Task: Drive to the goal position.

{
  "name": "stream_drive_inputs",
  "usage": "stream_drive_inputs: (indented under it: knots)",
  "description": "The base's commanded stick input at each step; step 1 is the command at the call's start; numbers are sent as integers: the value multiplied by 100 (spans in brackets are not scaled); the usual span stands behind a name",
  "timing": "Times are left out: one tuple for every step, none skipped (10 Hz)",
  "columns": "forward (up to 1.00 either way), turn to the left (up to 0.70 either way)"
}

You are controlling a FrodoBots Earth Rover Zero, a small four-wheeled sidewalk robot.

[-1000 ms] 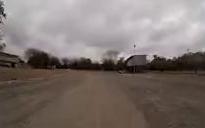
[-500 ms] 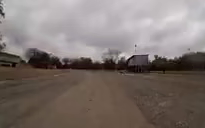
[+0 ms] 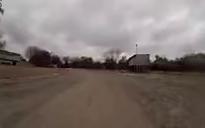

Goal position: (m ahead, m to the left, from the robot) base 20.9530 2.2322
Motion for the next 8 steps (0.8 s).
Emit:
stream_drive_inputs:
  knots:
    - [70,-1]
    - [70,-3]
    - [70,-25]
    - [70,-17]
    - [70,-1]
    - [70,-1]
    - [70,-1]
    - [70,-1]
